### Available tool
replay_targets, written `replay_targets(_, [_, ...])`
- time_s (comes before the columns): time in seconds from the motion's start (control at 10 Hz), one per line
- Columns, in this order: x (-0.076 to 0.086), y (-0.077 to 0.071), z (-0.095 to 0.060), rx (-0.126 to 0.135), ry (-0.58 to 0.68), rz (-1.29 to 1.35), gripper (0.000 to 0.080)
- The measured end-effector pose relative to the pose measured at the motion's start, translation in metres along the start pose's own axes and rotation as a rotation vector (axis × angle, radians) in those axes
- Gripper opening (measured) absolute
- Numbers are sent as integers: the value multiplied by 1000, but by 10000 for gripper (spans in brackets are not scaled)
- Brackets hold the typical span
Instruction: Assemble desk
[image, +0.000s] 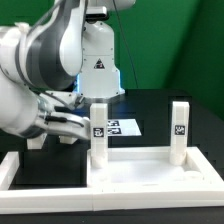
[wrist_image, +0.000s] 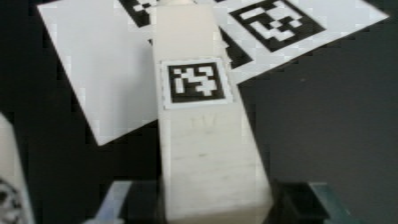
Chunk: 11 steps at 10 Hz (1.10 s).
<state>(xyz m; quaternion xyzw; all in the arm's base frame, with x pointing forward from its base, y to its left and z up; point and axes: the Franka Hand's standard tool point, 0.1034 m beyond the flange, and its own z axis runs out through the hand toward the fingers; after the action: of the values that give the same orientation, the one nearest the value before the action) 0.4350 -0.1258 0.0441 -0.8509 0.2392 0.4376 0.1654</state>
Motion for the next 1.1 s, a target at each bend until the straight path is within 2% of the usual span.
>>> replay_targets(0.2, [-29,-8,-39,19,50,-26,284])
replay_targets(0.3, [-36,-13,-50,22,62,-34,284])
replay_targets(0.4, [-27,-18,-56,14,138,-40,284])
replay_targets(0.6, [-22,-23,-60,15,280,-53,284])
replay_targets(0.7, [-26,-26,-61,16,318,-57,284])
replay_targets(0.8, [-42,-46,-70,20,360,-31,284])
replay_targets(0.9, [-64,-73,-77,26,411,-23,284])
replay_targets(1.0, [-83,-102,-82,38,486,6,284])
replay_targets(1.1, [-94,-130,-80,45,514,62,284])
